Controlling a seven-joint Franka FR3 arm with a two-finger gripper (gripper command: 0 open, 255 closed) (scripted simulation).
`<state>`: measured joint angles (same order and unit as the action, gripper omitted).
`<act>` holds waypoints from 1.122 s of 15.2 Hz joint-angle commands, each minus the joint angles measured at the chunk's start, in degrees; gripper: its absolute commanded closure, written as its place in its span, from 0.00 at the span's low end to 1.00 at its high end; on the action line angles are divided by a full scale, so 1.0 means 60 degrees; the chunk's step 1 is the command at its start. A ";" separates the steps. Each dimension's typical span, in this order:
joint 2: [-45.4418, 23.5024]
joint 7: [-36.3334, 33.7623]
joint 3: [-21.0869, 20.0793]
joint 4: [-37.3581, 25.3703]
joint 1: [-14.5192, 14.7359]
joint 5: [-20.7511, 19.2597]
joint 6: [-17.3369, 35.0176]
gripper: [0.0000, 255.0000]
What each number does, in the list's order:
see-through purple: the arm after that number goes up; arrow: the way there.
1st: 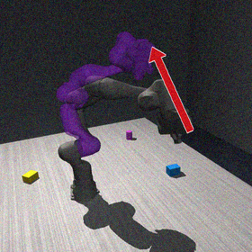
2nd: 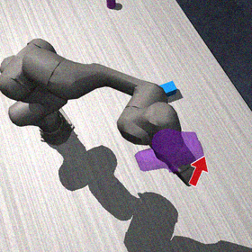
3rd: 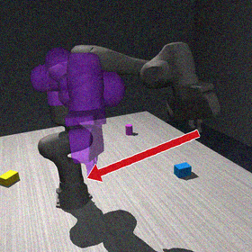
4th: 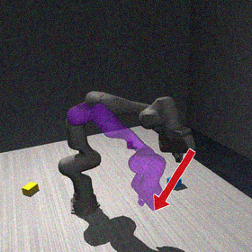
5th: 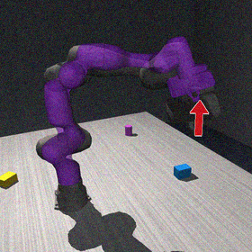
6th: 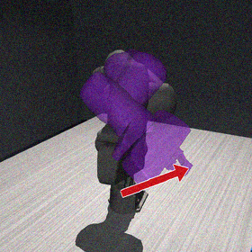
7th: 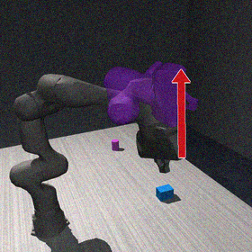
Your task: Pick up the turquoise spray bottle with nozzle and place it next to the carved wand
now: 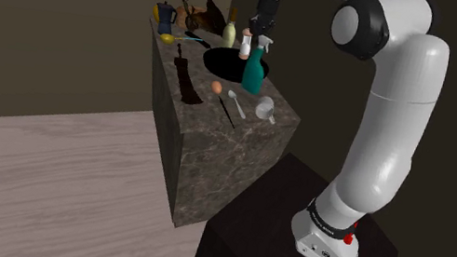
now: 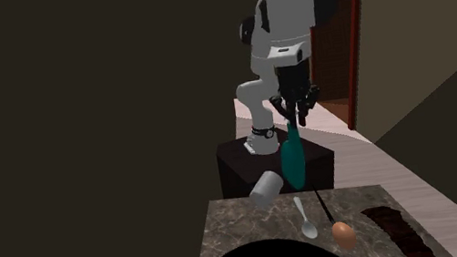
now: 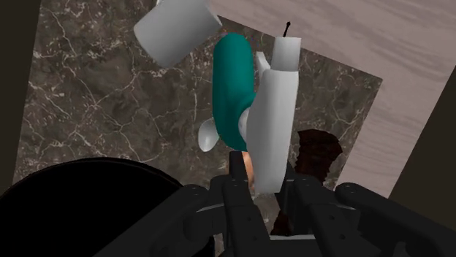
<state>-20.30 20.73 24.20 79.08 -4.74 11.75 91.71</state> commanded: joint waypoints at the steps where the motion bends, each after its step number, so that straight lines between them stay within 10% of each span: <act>1: 0.0134 -0.0445 -0.0122 0.0080 0.0323 -0.0051 0.0001 1.00; 17: -0.0036 -0.2866 -0.0964 0.0271 0.2011 -0.0028 0.0641 1.00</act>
<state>-20.35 3.56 18.46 80.20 7.25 11.52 94.86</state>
